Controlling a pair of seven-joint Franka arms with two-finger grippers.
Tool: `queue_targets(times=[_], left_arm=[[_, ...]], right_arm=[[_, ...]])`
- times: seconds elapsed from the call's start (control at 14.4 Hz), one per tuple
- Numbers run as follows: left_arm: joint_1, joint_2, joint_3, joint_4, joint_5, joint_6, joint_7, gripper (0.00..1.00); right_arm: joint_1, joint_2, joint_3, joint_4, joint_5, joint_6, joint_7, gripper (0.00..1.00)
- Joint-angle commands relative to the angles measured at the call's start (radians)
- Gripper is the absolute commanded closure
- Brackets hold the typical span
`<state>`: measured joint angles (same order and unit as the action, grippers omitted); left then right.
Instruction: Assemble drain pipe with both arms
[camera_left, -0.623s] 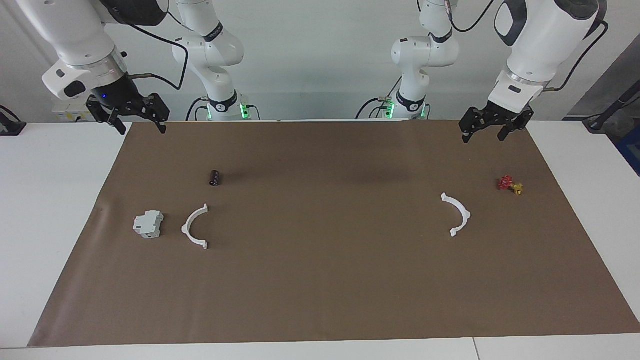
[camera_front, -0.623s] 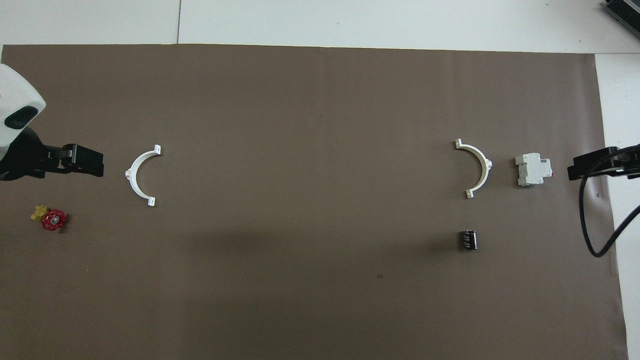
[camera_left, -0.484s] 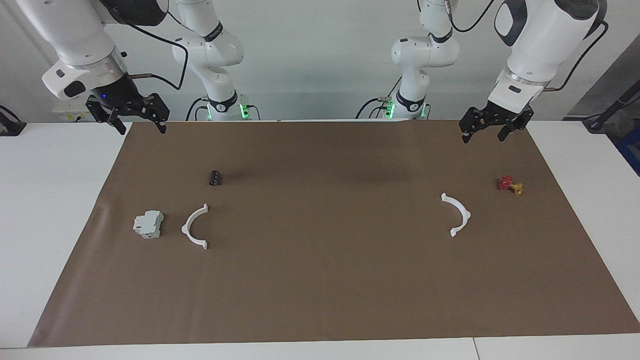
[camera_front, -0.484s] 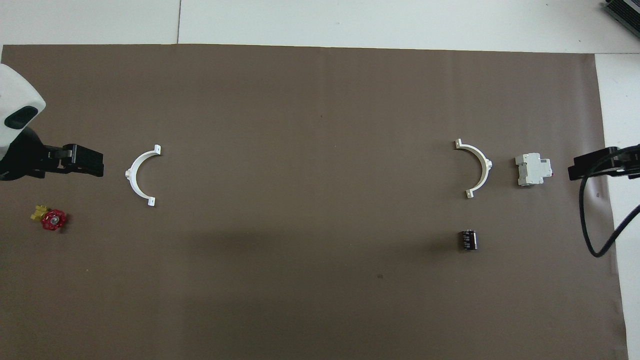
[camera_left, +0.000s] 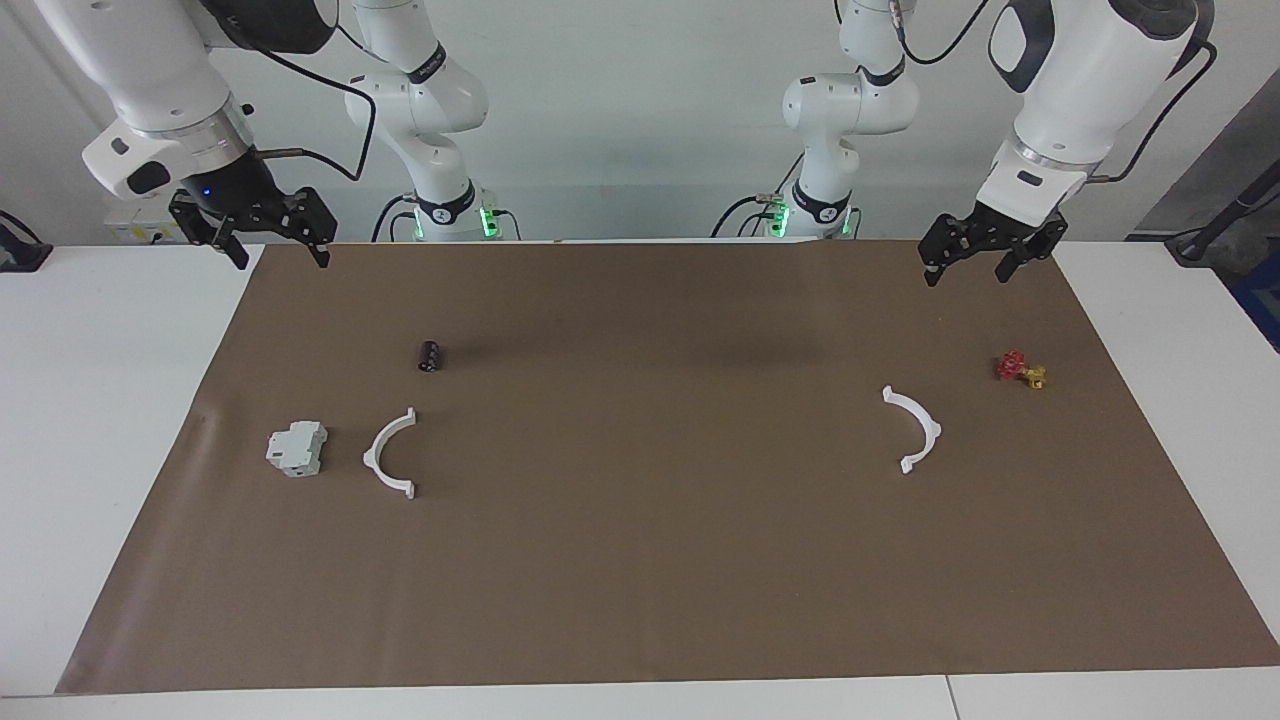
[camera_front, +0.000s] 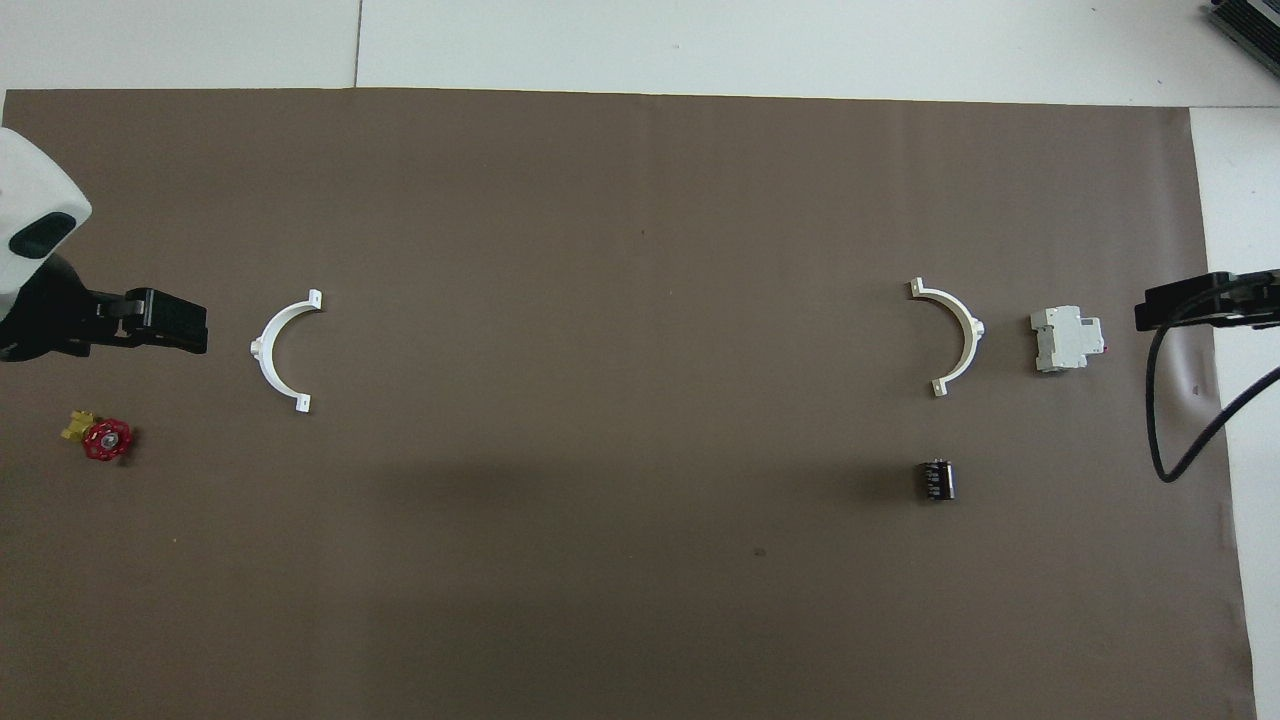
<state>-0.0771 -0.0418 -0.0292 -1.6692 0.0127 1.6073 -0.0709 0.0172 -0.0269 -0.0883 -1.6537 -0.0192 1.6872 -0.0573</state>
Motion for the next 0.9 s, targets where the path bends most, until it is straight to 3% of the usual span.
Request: queue_targets(times=[0.0, 0.14, 0.28, 0.48, 0.83], left_arm=[[-0.013, -0.015, 0.012, -0.004, -0.014, -0.017, 0.003, 0.0], [-0.012, -0.015, 0.012, -0.006, -0.014, -0.017, 0.005, 0.0], [-0.012, -0.015, 0.011, -0.004, -0.014, -0.017, 0.005, 0.0], [-0.013, -0.015, 0.012, -0.006, -0.014, -0.017, 0.003, 0.0], [-0.012, -0.015, 0.012, -0.006, -0.014, -0.017, 0.003, 0.0]], right_arm=[[-0.023, -0.03, 0.012, -0.177, 0.046, 0.2, -0.01, 0.0], [-0.01, 0.051, 0.013, -0.248, 0.094, 0.389, -0.071, 0.0], [-0.008, 0.177, 0.022, -0.247, 0.097, 0.494, -0.192, 0.0], [0.001, 0.298, 0.024, -0.255, 0.134, 0.59, -0.306, 0.0], [-0.016, 0.364, 0.022, -0.298, 0.166, 0.672, -0.44, 0.0]])
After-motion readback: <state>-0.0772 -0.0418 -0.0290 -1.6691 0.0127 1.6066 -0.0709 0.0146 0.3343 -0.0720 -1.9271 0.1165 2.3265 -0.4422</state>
